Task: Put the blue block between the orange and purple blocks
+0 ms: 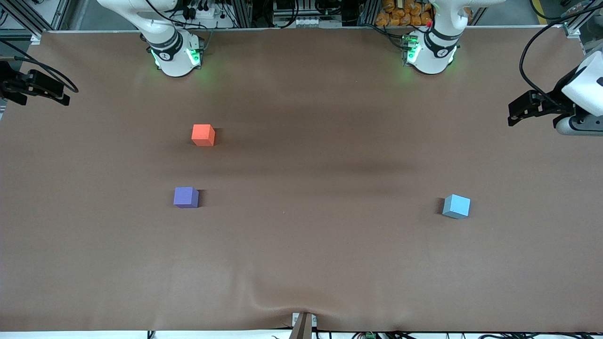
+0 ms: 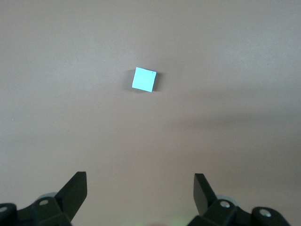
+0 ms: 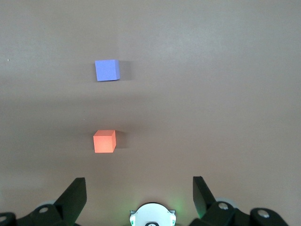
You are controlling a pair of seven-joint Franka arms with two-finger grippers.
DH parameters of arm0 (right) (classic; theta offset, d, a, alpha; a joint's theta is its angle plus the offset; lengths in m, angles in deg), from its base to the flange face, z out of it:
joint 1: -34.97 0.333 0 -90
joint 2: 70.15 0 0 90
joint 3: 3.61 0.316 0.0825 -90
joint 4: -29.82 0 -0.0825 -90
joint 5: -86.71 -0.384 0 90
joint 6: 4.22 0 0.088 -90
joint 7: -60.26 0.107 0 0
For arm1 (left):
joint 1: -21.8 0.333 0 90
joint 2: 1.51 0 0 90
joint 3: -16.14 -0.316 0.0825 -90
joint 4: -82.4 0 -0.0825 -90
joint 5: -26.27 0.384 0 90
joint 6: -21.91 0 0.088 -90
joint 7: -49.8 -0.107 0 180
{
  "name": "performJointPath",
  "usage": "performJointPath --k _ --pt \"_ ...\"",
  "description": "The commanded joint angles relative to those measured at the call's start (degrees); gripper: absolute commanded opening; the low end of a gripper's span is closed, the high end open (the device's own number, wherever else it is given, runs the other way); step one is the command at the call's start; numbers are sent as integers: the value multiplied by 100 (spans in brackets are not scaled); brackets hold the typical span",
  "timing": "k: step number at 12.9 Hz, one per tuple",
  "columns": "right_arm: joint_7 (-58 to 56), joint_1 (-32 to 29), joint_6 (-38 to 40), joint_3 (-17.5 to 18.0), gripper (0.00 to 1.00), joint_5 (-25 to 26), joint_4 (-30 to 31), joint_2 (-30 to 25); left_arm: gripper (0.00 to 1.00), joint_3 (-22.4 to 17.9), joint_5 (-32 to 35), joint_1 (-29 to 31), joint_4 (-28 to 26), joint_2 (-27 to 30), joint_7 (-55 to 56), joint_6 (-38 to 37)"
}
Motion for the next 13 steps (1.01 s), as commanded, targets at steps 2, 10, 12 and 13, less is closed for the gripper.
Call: performJointPath --k 2,10,12,13 --pt "89 -6 23 -2 100 3 38 -42 100 23 -92 13 25 -307 84 194" --pt "97 -23 50 -11 100 -23 38 -42 100 49 -30 30 -510 -1177 120 967" --pt "97 -23 50 -11 100 -50 38 -42 100 49 -21 30 -756 -1441 128 1344" --pt "97 -6 50 -11 100 -50 38 -42 100 49 -13 30 -958 -1520 120 1660"
